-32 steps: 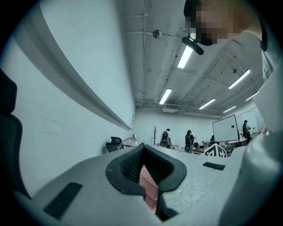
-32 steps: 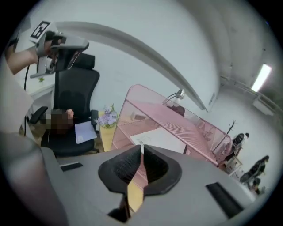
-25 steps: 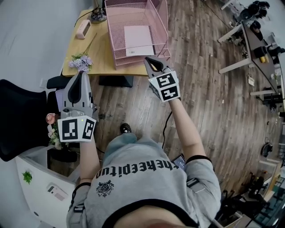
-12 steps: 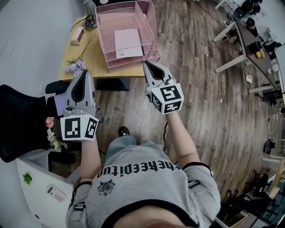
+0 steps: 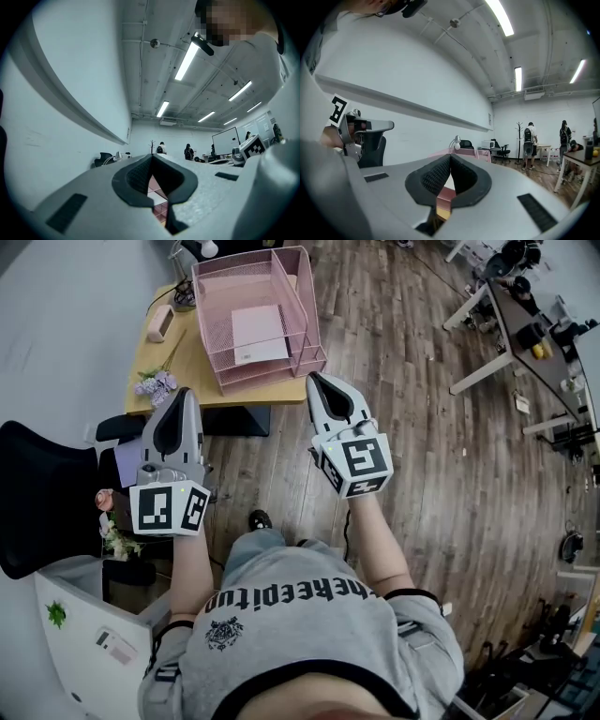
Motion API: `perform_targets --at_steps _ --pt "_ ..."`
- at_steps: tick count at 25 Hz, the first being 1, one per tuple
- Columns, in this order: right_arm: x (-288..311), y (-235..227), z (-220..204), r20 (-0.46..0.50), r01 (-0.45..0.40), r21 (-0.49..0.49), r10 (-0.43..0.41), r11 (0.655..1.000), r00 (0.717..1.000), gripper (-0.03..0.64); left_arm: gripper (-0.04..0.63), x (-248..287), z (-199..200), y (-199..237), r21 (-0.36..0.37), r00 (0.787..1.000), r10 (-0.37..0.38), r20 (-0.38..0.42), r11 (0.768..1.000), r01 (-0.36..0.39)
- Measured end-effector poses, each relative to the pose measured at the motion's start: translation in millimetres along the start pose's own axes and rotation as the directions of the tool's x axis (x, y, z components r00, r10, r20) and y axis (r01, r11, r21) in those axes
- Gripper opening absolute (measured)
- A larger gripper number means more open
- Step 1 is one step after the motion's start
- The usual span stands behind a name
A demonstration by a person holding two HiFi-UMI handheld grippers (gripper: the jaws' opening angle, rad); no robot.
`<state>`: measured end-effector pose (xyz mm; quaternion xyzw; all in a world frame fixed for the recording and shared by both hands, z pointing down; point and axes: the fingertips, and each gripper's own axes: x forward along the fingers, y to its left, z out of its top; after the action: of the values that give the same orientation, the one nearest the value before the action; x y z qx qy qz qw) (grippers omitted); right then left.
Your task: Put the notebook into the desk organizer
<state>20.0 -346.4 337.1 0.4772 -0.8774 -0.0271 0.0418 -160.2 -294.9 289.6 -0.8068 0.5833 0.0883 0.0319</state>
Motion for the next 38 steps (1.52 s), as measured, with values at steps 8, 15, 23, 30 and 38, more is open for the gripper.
perform_targets --at_steps 8,15,23,30,38 --pt "-41.8 -10.9 21.5 0.056 0.051 -0.005 -0.051 0.999 0.997 0.003 0.003 -10.6 9.7 -24.8 0.012 1.0 -0.008 0.011 1.0 0.008" --pt "-77.2 -22.3 37.7 0.109 0.088 0.024 -0.09 0.996 0.99 0.003 0.003 -20.4 21.9 -48.8 0.029 0.999 -0.017 0.031 0.999 0.016" --pt "-110.2 -19.4 45.9 0.155 0.095 0.033 -0.099 0.995 0.983 0.003 0.003 -33.7 31.5 -72.0 0.049 0.998 -0.024 0.05 0.999 0.022" --pt "-141.0 -24.4 55.9 0.196 0.116 0.051 -0.124 0.992 0.973 0.003 0.003 -45.7 40.4 -92.5 0.056 0.997 -0.029 0.069 0.998 0.025" --pt "-166.3 -27.7 61.0 0.211 0.139 0.068 -0.15 0.988 0.966 0.003 0.003 -58.6 48.2 -109.6 0.057 0.996 -0.034 0.088 0.998 0.029"
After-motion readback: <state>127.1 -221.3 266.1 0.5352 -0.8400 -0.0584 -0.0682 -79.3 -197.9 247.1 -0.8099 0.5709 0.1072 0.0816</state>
